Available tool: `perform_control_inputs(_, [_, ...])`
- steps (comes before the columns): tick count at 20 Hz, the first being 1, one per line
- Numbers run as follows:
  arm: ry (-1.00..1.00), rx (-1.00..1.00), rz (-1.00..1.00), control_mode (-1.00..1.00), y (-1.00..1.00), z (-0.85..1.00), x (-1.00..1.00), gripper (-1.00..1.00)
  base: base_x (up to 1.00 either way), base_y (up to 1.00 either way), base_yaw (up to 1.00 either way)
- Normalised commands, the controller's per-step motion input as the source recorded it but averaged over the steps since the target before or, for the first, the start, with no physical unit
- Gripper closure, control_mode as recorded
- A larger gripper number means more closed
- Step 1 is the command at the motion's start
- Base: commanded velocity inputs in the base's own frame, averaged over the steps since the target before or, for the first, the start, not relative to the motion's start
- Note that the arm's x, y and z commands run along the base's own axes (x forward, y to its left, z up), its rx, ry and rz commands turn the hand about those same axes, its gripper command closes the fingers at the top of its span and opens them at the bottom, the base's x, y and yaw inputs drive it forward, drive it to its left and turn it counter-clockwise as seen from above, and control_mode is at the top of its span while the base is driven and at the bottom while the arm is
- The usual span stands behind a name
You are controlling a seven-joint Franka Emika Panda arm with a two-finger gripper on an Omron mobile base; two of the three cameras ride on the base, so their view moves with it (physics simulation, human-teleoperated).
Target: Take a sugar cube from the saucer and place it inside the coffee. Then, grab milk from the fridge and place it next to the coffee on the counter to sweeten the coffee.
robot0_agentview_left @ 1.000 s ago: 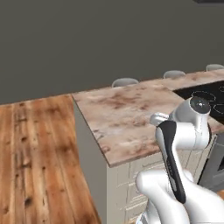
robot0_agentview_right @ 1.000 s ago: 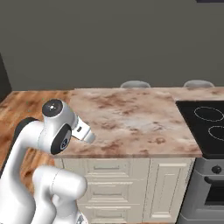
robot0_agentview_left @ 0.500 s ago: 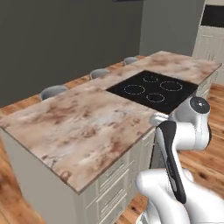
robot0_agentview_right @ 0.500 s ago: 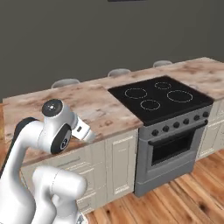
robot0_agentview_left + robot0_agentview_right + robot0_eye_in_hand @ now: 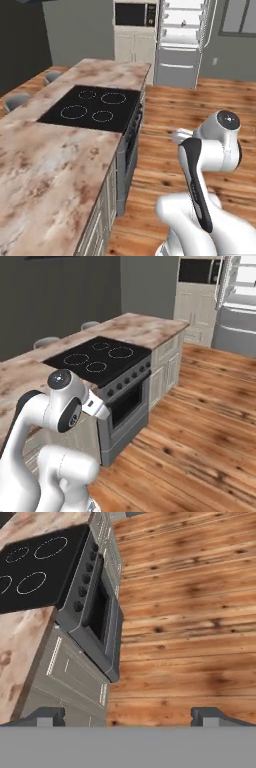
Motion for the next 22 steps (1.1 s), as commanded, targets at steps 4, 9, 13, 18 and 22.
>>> perform_control_inputs(4, [0.0,0.0,0.0,1.0,0.0,0.0,0.0,-1.0,0.53,0.0,-0.36])
perform_control_inputs(9, [0.0,0.0,0.0,1.0,0.0,0.0,0.0,-1.0,0.58,-0.14,-0.14])
perform_control_inputs(13, [0.0,0.0,0.0,1.0,0.0,0.0,0.0,-1.0,0.84,-0.43,-0.19])
perform_control_inputs(18, [0.0,0.0,0.0,1.0,0.0,0.0,0.0,-1.0,1.0,-0.35,-0.13])
perform_control_inputs(22, [0.0,0.0,0.0,1.0,0.0,0.0,0.0,-1.0,1.0,-0.31,-0.04])
